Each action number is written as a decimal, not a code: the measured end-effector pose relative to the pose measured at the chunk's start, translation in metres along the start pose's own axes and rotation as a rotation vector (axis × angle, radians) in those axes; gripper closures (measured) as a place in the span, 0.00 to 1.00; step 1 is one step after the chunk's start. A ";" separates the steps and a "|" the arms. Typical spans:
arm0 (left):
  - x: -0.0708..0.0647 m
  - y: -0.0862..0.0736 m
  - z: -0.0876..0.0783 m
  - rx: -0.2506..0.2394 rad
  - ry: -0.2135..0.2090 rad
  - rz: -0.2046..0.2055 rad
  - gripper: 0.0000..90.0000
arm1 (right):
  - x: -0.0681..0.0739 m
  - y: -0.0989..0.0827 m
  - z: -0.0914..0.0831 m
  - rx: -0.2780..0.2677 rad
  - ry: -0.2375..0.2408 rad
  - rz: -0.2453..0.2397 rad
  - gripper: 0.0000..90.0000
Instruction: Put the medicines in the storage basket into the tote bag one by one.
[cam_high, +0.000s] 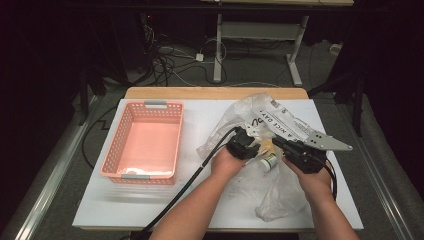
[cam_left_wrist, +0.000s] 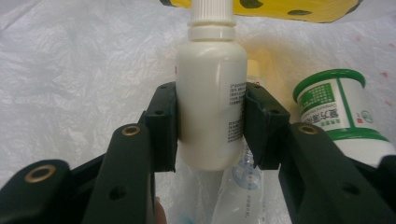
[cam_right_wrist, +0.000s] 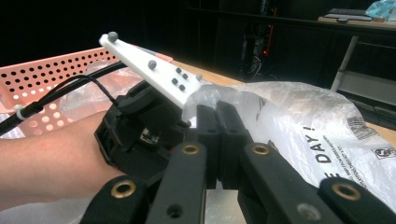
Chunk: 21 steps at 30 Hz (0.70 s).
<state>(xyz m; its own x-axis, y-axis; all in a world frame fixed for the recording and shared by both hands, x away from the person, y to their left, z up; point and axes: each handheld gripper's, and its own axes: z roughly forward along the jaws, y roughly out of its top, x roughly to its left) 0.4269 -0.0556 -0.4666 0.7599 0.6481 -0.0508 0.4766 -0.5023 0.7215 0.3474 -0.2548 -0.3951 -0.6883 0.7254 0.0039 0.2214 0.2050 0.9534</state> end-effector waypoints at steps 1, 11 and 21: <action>0.000 0.000 0.000 0.000 -0.003 -0.001 0.64 | 0.000 0.000 0.000 0.001 0.000 0.002 1.00; -0.004 0.002 -0.011 -0.033 -0.040 0.007 0.45 | 0.001 0.000 -0.001 0.002 0.001 -0.004 1.00; -0.016 -0.020 -0.052 -0.087 -0.084 0.047 0.43 | 0.001 0.000 -0.003 -0.001 0.000 -0.007 1.00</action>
<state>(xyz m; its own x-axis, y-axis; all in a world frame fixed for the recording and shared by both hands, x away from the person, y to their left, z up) 0.3822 -0.0257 -0.4440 0.8164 0.5732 -0.0703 0.4022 -0.4769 0.7816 0.3448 -0.2561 -0.3937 -0.6897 0.7241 -0.0031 0.2158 0.2097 0.9537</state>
